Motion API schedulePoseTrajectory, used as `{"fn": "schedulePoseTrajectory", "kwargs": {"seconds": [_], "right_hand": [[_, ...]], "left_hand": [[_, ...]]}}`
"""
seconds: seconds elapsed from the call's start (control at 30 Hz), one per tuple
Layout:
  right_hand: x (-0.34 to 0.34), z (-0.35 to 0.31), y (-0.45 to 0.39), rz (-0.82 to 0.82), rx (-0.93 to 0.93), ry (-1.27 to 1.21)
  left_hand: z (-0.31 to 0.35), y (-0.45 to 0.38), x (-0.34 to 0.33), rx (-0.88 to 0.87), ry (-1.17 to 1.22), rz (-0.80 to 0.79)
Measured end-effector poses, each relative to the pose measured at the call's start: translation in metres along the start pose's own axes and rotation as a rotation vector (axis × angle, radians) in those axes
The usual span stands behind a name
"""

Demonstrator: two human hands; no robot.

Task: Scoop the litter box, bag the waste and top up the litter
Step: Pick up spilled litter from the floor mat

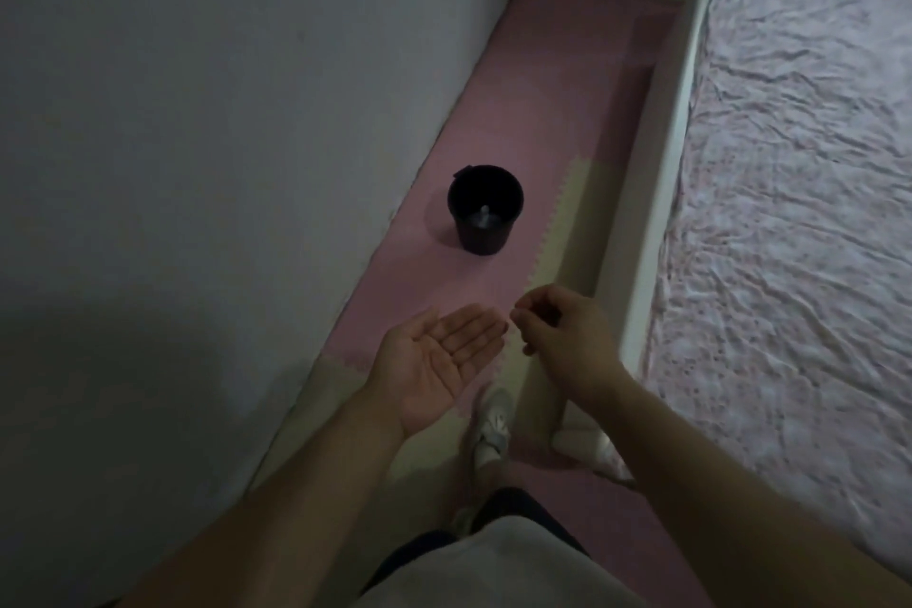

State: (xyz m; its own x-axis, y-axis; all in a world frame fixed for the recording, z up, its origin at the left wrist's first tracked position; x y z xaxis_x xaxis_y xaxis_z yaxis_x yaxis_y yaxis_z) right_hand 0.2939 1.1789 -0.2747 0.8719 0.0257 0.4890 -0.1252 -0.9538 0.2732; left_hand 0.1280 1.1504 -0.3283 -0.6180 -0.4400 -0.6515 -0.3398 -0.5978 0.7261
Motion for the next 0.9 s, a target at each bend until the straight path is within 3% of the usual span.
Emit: {"fn": "schedulePoseTrajectory", "kwargs": {"seconds": [0.4, 0.9], "right_hand": [[0.026, -0.022, -0.187, 0.028, -0.064, 0.049], [-0.006, -0.033, -0.432, 0.046, -0.225, 0.061]], "left_hand": [[0.118, -0.134, -0.086, -0.023, 0.058, 0.027], [0.258, -0.347, -0.142, 0.138, 0.053, 0.065]]}}
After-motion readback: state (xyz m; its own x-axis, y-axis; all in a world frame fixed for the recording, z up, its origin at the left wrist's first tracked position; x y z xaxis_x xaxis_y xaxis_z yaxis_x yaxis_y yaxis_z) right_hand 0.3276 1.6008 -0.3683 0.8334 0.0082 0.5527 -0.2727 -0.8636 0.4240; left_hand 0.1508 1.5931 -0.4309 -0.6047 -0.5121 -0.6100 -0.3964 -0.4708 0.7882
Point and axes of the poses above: each hand's wrist, its own y-axis away from the middle knuckle, its own x-axis out of the back of the hand, z = x × y, the point moved 8 cm from there along -y, towards the middle knuckle, and after that the axes turned 4 degrees about y, right-handed, at the moved point
